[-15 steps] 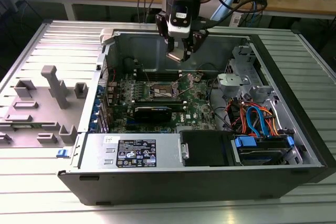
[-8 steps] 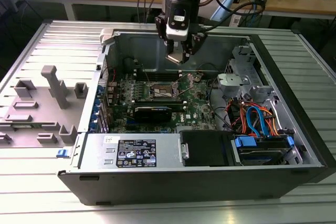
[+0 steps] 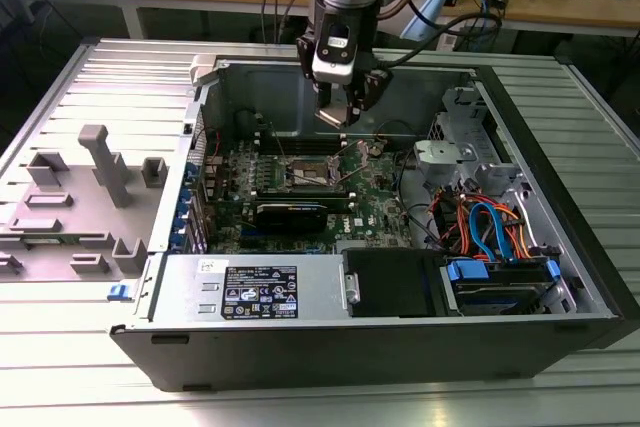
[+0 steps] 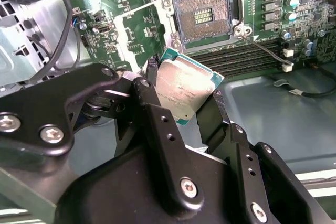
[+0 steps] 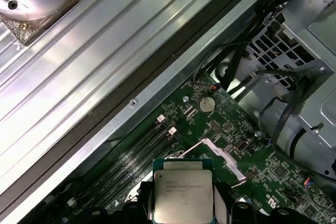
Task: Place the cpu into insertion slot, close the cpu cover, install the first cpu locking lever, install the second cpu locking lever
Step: 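Place the cpu into insertion slot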
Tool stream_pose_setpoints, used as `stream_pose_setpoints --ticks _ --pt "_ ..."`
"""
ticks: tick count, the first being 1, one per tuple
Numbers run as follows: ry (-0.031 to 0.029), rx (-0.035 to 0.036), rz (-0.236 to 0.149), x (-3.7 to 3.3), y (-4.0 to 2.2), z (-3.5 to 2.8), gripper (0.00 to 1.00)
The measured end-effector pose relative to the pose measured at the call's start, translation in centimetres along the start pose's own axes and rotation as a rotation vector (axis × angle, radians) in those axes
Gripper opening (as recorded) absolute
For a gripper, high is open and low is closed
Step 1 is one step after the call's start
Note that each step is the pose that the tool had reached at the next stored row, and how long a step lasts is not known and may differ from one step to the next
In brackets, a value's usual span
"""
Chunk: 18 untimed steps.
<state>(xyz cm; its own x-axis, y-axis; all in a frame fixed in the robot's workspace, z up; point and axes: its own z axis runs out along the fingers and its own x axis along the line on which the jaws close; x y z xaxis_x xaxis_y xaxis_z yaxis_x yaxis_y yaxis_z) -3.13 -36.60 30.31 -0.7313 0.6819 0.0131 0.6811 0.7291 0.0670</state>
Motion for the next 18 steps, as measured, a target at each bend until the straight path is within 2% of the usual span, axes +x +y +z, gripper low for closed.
stream_pose_setpoints --ticks 18 --pt "-0.0005 -0.0003 0.008 -0.11 -0.15 0.11 0.54"
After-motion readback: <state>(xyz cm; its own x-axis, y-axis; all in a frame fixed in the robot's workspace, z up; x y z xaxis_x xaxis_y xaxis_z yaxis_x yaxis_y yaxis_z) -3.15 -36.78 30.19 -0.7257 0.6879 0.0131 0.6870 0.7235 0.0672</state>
